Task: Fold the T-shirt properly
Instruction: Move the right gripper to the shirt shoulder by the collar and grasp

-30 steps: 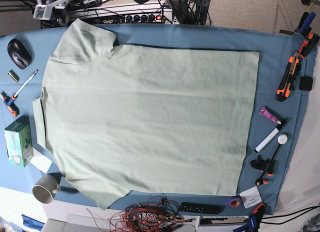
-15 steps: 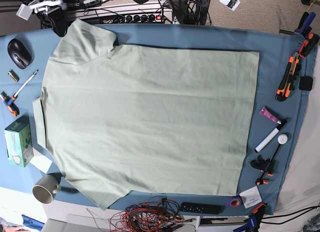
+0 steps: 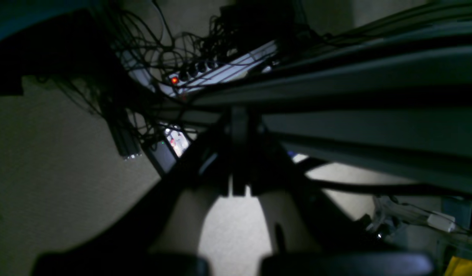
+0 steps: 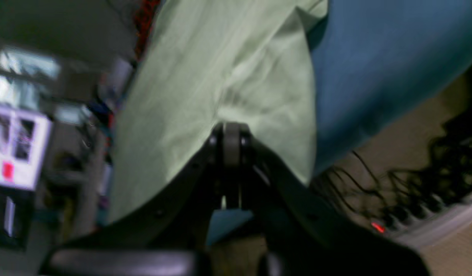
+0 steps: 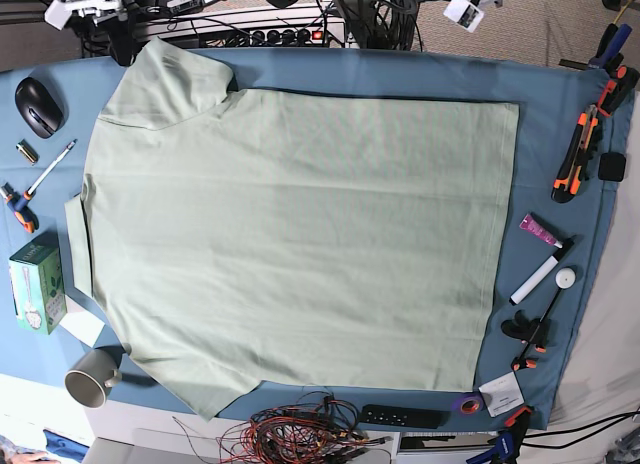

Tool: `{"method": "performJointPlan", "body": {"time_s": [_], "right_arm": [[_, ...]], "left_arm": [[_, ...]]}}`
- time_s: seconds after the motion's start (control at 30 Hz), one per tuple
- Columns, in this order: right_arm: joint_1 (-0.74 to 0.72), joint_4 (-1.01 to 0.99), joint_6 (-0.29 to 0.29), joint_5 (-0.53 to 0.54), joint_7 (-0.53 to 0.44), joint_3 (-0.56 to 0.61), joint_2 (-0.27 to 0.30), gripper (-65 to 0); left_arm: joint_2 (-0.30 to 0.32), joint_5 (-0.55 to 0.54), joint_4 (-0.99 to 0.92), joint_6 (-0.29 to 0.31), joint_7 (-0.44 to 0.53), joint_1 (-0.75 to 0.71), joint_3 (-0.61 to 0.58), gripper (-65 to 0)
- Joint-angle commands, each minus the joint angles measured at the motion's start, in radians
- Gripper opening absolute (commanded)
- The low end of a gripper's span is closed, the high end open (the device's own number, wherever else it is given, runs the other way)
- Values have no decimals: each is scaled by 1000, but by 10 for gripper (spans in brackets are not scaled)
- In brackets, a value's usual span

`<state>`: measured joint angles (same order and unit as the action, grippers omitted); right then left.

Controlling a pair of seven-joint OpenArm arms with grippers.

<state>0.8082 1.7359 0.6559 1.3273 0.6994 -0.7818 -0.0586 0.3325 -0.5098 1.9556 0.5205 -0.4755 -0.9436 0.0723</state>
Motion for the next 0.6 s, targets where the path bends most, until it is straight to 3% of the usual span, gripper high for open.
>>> {"method": "performJointPlan", "body": {"time_s": [0.0,0.13,0.27,0.4,0.57], "right_arm": [[11,23,16,16,-23,-15,6,-650],[6,30,8,14,-42,-52,6,-569],[4,30,-28,-21,-93,-112,7,-564],[-21,30,-35,-90,-85,-167,25,-564],[-48,29,-98,-163,-91,-169,54,-552]], "left_arm": [[3,-14,11,11,11,-14,0,-645],[3,-14,11,11,11,-5,0,-645],[3,-14,11,11,11,-1,0,-645],[2,-15,11,13,11,10,0,-645],[3,-14,11,11,8,26,0,-645]]}}
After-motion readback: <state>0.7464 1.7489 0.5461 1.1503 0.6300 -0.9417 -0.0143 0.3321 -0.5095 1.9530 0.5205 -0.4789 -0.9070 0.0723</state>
